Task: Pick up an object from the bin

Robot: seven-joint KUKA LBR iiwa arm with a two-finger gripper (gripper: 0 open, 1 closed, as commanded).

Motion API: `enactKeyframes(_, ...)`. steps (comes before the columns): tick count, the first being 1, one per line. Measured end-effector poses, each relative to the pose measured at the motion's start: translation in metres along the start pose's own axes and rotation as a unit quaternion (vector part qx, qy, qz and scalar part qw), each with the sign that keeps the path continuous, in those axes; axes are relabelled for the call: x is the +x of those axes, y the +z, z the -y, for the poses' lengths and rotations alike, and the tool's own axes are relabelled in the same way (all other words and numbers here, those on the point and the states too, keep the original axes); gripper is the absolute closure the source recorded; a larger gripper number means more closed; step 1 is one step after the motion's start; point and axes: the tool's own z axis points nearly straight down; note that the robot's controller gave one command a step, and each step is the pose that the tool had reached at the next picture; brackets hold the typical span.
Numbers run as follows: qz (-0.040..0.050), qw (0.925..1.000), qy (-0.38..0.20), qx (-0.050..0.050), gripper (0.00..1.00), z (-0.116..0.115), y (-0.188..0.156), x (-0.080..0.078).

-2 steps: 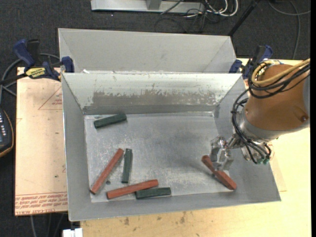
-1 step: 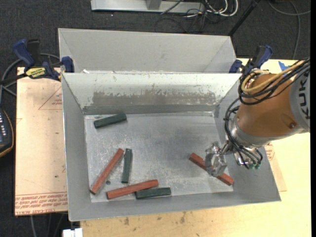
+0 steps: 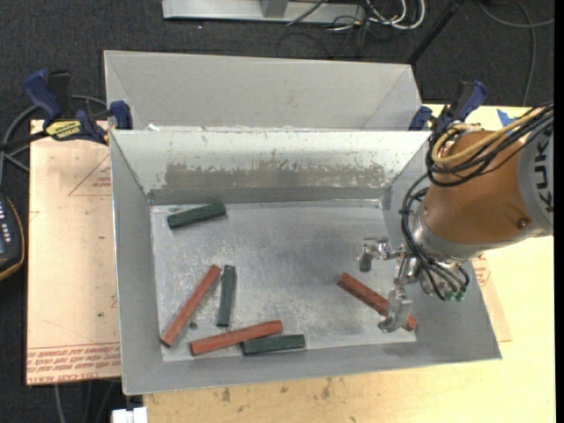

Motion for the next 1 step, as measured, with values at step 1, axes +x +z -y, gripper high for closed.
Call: enactKeyframes(1, -0.0006, 1.0, 0.009, 0.0, 0.0, 0.0292, 0.0852, -0.039)
